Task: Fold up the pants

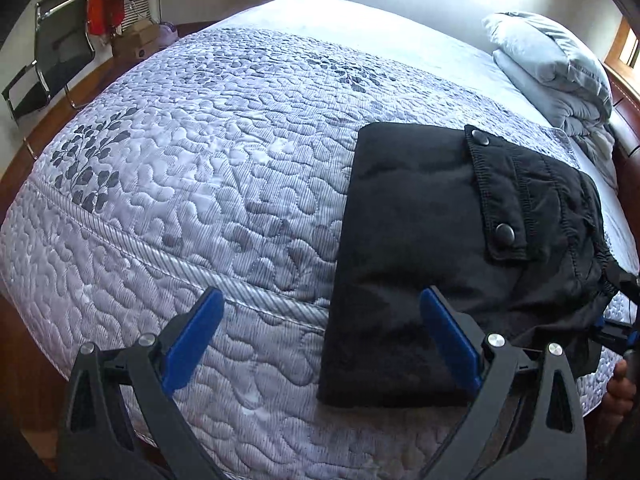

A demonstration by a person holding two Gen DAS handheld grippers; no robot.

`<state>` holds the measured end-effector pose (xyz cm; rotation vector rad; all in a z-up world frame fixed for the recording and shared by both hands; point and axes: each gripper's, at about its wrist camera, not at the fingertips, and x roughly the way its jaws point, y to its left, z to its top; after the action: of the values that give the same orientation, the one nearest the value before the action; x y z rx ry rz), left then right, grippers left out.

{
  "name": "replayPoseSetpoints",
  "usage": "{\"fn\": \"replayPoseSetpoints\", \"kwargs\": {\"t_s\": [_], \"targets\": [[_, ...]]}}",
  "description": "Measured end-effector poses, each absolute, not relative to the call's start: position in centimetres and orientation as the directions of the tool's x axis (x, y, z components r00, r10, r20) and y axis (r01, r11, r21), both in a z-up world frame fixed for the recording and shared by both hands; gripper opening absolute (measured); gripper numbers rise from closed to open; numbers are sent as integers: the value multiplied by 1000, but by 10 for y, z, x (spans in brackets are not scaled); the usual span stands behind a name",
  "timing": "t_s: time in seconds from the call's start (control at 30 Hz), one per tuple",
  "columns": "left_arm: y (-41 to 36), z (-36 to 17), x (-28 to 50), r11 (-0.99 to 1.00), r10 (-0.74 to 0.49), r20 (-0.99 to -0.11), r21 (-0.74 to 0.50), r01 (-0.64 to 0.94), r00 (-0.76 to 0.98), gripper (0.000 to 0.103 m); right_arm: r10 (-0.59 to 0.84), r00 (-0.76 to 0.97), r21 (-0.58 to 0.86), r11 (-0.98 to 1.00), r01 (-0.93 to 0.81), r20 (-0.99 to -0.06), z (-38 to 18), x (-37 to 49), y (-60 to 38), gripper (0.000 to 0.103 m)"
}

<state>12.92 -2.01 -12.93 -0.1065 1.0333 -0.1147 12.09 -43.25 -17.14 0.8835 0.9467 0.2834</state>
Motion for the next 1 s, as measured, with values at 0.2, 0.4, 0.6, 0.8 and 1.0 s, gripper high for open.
{"fn": "replayPoseSetpoints", "kwargs": {"t_s": [0.2, 0.4, 0.6, 0.8, 1.0], "targets": [[-16, -133, 130, 987, -155, -862, -155, 40, 482, 98, 570, 601, 775, 616, 138, -560, -177, 135, -423, 58], [-11, -136, 129, 989, -143, -871, -142, 38, 470, 98, 561, 637, 763, 642, 68, -529, -161, 133, -416, 32], [-6, -132, 127, 989, -135, -874, -147, 12, 466, 98, 610, 657, 792, 610, -33, -442, -124, 131, -411, 28], [4, -122, 124, 987, -130, -866, -158, -17, 484, 98, 640, 665, 817, 571, -77, -385, -93, 120, -426, 28], [-5, -117, 123, 986, -145, -861, -165, 2, 487, 98, 576, 717, 805, 592, -36, -392, -74, 101, -472, 28]]}}
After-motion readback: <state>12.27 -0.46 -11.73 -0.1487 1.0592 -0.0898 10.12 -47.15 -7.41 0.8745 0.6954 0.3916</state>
